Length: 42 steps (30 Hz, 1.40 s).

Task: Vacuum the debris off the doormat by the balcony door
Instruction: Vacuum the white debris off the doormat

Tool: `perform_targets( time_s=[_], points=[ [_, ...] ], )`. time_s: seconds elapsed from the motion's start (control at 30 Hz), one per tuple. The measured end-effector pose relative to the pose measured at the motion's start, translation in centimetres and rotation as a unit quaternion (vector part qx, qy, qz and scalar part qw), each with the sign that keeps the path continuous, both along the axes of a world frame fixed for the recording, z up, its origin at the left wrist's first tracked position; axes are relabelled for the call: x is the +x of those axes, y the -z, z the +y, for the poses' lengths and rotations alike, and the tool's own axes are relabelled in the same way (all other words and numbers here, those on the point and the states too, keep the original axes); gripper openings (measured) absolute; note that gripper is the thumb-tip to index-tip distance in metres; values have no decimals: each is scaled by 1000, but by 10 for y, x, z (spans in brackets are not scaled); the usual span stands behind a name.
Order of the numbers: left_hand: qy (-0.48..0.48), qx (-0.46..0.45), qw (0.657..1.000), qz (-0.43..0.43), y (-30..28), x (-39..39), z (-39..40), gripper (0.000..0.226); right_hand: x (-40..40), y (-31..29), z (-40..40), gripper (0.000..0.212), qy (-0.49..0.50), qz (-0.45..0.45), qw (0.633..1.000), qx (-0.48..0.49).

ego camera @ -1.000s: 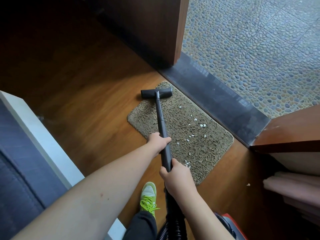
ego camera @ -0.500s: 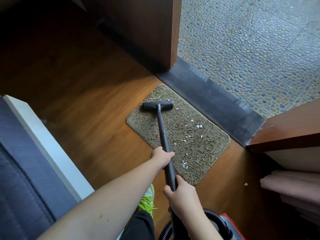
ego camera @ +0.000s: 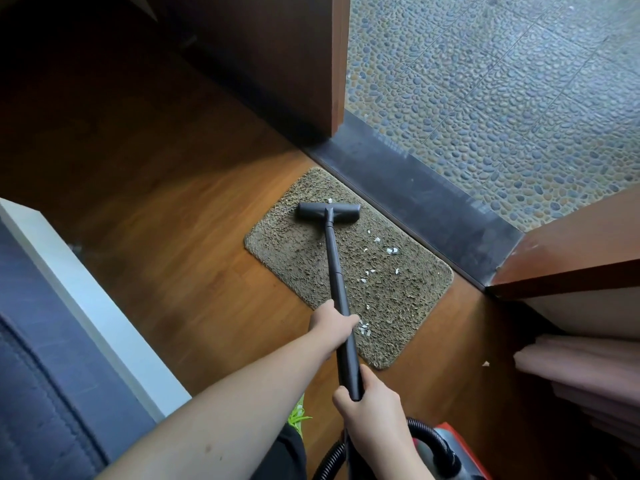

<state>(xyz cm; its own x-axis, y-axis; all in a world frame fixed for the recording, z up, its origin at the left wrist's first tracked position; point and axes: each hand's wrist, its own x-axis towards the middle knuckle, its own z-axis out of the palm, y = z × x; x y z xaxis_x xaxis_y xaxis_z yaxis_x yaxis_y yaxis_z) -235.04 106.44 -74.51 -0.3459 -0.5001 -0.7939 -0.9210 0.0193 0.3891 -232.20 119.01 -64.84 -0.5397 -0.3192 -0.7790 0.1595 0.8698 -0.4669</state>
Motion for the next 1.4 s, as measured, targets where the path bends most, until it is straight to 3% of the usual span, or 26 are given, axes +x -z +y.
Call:
perform_targets(
  time_s=[0.2,0.43,0.83,1.03,1.2,1.4],
  points=[
    [25,-16,1000,1,1,-24,-20,40,-17,9,-20,12,33,-1,999,-5],
    [39,-23,999,-4,2,-44,-39,52,-33,11,-41,13,43,1,999,-9],
    [18,1,1000,-6,-1,-23,-14,59,-15,1,-17,14,27,-8,1000,4],
    [13,3,1000,-5,-5,-7,8,45,-6,-4,5,17,1,16,1000,-1],
    [12,8,1000,-11,-7,6,26,52,8,-6,24,17,-7,15,1000,8],
    [14,6,1000,-11,-13,17,49,40,18,-7,46,21,-1,-1,1000,10]
  ],
)
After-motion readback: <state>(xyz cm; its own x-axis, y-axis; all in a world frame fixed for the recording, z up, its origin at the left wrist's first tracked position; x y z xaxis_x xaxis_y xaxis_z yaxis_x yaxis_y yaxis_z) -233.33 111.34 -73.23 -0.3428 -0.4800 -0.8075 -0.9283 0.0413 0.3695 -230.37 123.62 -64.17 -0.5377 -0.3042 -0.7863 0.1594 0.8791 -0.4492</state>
